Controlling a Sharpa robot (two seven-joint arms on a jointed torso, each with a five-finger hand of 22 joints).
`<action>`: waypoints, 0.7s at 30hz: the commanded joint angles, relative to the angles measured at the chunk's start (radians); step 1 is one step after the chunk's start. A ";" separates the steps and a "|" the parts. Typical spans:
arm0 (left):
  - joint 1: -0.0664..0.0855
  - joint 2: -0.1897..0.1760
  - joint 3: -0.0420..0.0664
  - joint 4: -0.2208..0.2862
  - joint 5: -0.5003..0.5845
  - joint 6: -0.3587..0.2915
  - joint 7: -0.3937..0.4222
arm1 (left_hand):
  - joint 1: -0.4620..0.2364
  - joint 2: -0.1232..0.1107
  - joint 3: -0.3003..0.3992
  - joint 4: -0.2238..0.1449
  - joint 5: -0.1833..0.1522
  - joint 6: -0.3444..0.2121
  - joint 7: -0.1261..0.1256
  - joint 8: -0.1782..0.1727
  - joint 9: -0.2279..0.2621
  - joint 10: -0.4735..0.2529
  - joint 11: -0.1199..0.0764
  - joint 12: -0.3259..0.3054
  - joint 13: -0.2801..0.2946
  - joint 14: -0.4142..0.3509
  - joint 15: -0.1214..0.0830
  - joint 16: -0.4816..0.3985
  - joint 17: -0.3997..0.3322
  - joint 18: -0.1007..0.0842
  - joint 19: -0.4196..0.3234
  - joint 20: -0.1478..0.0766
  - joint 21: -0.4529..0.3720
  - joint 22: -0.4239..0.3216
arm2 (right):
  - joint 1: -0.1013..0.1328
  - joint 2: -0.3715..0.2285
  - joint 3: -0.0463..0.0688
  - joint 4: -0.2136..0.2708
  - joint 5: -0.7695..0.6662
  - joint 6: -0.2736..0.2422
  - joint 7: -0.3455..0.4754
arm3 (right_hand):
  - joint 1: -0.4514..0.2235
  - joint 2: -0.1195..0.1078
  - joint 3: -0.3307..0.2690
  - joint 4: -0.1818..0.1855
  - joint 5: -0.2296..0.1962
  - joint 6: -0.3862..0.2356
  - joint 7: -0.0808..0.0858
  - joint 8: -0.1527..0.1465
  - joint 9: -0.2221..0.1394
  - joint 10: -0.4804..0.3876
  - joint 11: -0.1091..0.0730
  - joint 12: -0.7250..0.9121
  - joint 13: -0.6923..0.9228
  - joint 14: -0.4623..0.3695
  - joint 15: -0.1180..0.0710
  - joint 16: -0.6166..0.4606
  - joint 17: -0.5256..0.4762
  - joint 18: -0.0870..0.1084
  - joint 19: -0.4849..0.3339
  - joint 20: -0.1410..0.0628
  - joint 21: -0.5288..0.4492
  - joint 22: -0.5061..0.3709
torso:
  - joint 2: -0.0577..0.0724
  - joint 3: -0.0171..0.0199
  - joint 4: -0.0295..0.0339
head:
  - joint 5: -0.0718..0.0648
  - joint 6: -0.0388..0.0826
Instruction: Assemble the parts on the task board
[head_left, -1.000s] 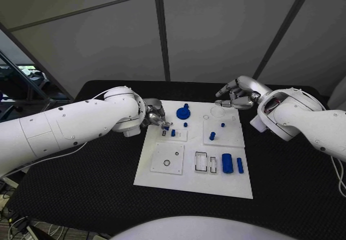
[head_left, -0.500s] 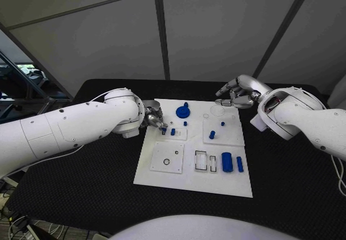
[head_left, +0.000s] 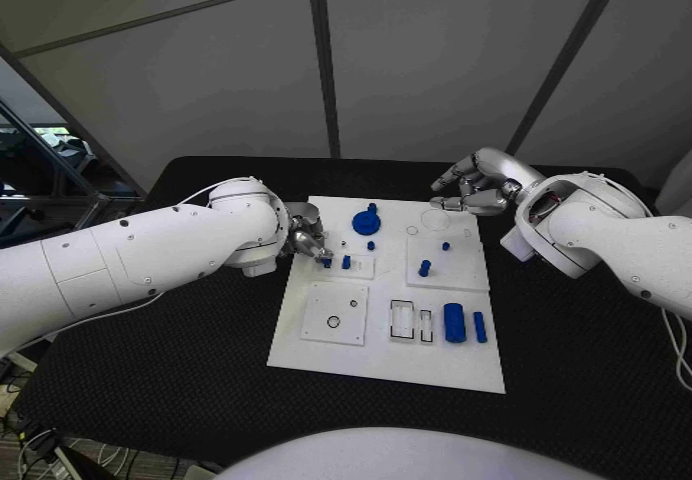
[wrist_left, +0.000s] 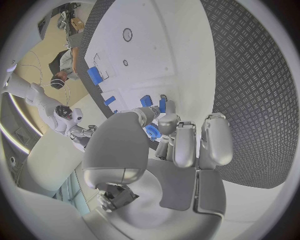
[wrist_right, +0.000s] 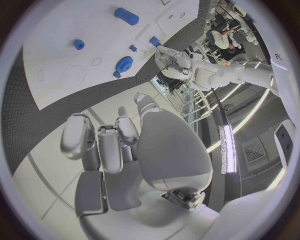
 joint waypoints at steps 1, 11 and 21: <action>0.000 -0.001 0.000 0.002 -0.013 0.028 -0.011 | -0.001 0.004 0.122 -0.116 0.006 -0.002 -0.007 0.005 0.001 0.004 -0.001 -0.001 -0.001 0.045 -0.007 0.003 0.018 0.001 0.006 0.001 0.002 0.009 | 0.002 0.001 0.001 0.000 -0.002 0.004 0.007 | 0.000 0.006 0.003 0.004 0.003 0.001 0.001 0.004 -0.001 0.005 -0.003 0.006 0.001 0.061 -0.004 -0.005 0.075 0.006 0.000 -0.005 -0.003 0.001 | 0.000 0.0003 -0.0003 | 0.001 -0.001; -0.001 0.000 0.000 0.000 -0.016 0.038 -0.006 | -0.003 0.002 0.125 -0.118 0.006 -0.001 -0.007 0.007 0.002 0.003 -0.001 -0.002 -0.003 0.045 -0.007 0.003 0.018 0.001 0.005 0.001 0.001 0.008 | 0.002 0.001 0.001 0.000 -0.002 0.004 0.008 | 0.000 0.006 0.003 0.004 0.003 0.001 0.001 0.004 -0.001 0.005 -0.003 0.006 0.001 0.061 -0.004 -0.005 0.075 0.006 0.000 -0.005 -0.003 0.001 | 0.001 0.0011 -0.0014 | 0.002 -0.004; -0.001 0.005 0.000 0.002 -0.016 0.051 -0.005 | -0.004 0.001 0.127 -0.119 0.007 -0.001 -0.007 0.008 0.003 0.003 -0.002 -0.003 -0.004 0.045 -0.007 0.003 0.018 0.002 0.004 0.001 -0.001 0.006 | 0.002 0.000 0.001 0.000 -0.002 0.004 0.008 | 0.000 0.006 0.003 0.004 0.003 0.001 0.001 0.004 -0.001 0.005 -0.003 0.006 0.001 0.061 -0.004 -0.005 0.075 0.006 0.000 -0.005 -0.003 0.001 | 0.000 0.0008 -0.0010 | 0.000 -0.004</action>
